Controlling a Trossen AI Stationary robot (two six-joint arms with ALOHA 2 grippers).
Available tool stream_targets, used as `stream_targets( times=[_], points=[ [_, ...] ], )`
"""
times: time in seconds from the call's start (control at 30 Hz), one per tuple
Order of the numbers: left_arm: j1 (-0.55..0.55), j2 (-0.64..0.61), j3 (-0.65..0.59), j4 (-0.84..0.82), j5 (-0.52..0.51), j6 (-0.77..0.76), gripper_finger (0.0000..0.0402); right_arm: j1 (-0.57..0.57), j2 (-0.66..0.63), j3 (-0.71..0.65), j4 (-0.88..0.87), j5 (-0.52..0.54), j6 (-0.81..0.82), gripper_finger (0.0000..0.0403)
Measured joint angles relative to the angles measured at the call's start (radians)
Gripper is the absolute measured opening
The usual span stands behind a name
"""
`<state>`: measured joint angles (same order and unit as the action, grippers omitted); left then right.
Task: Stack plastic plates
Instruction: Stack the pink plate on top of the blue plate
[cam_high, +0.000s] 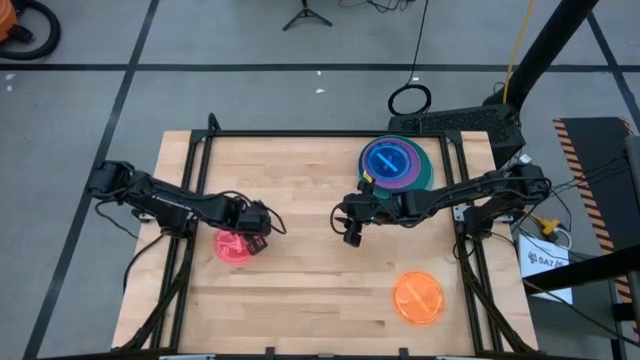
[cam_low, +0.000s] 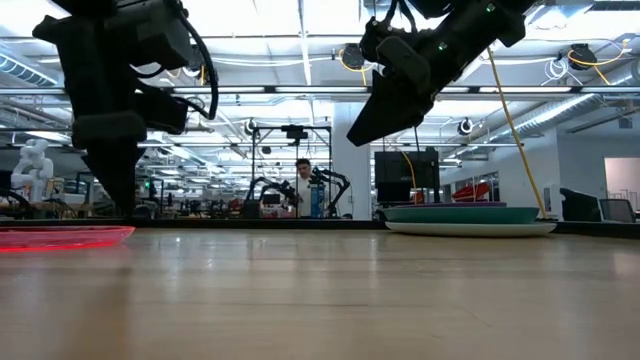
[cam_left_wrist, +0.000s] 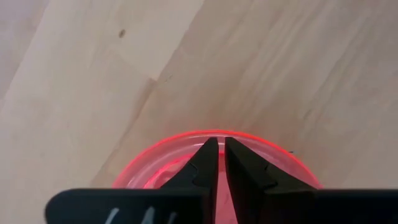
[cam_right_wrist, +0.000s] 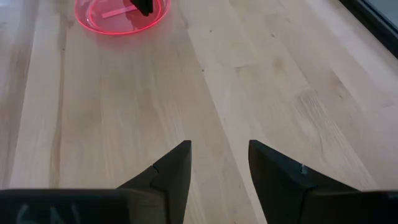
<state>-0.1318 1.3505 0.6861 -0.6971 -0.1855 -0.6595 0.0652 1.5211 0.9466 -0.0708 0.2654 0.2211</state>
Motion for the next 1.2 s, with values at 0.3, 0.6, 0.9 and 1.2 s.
stream_targets(
  times=[0.3,0.6,0.9,1.2],
  points=[
    [-0.015,0.005,-0.001,0.001,-0.001,-0.001,0.0035,0.001,0.000,0.000,0.001,0.000,-0.001,0.0154],
    [-0.015,0.005,-0.001,0.016,-0.001,0.004,0.0035,0.001,0.000,0.000,0.000,0.000,0.001,0.0154],
    [-0.015,0.005,-0.001,0.206,-0.002,0.108,0.0035,0.001,0.000,0.000,0.000,0.000,0.002,0.0154],
    [0.012,0.005,-0.001,0.334,-0.002,0.188,0.0035,0.001,0.000,0.000,0.022,0.000,0.002,0.0154]
  ],
)
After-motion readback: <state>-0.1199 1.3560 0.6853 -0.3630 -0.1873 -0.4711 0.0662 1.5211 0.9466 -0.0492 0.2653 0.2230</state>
